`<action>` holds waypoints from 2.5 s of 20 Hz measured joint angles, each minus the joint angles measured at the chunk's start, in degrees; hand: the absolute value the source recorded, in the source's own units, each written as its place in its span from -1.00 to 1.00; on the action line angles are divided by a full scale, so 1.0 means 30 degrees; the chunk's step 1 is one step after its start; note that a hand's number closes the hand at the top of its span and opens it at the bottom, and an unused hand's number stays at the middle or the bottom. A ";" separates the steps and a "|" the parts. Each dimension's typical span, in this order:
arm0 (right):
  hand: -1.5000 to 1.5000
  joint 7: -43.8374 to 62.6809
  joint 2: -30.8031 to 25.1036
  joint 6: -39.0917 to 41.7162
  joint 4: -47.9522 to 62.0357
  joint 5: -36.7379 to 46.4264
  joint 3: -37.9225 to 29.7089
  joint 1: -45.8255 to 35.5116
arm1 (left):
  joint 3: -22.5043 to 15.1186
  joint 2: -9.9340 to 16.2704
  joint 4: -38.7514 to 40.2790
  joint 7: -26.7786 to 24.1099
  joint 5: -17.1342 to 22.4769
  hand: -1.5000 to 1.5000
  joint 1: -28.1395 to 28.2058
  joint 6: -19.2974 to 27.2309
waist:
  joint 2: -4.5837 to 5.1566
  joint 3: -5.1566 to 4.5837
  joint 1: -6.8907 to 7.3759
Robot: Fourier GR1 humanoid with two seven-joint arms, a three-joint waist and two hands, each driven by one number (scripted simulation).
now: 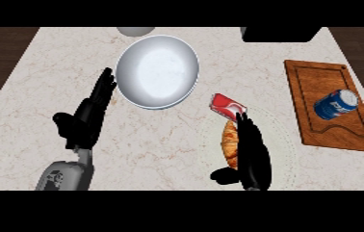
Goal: Pick the croissant from the placemat and place it in the bowl
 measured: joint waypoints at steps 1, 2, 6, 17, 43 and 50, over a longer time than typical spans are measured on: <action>-1.00 -0.0333 0.0044 -0.0084 0.0319 -0.0267 -0.0264 -0.0126 | 0.0001 -0.0105 -0.0095 0.0057 -0.0029 0.00 0.0003 0.0011 | -0.0025 -0.0020 -0.0001; 1.00 -0.0786 0.0003 -0.0213 0.0596 -0.0573 -0.0493 -0.0167 | -0.0014 -0.0106 -0.0277 -0.0027 -0.0030 0.00 0.0260 -0.0094 | -0.0052 -0.0040 0.0001; 1.00 -0.1720 -0.0575 0.0916 0.1215 -0.0686 -0.0279 -0.0748 | -0.0233 -0.0381 -0.0241 0.0008 -0.0283 0.00 0.0180 0.0005 | -0.0133 -0.0125 0.0006; 1.00 -0.6225 -0.1246 0.4275 0.0632 -0.2360 0.1957 -0.1606 | -0.0394 -0.0590 -0.0164 -0.0090 -0.0401 0.00 0.0070 -0.0197 | -0.0143 -0.0339 0.0692; 1.00 -1.7147 -0.6483 1.9097 -0.8655 -2.2754 -0.2378 -0.8721 | 0.0358 -0.0247 -0.0089 -0.0060 -0.0300 0.00 0.0123 -0.0358 | 0.0074 0.0049 0.0113; 1.00 -1.1576 -0.5312 1.8142 -0.8004 -2.6097 -0.3881 -1.3066 | 0.0284 -0.0606 0.0179 0.0012 -0.0622 0.00 -0.0267 -0.0176 | 0.0054 0.0044 0.0097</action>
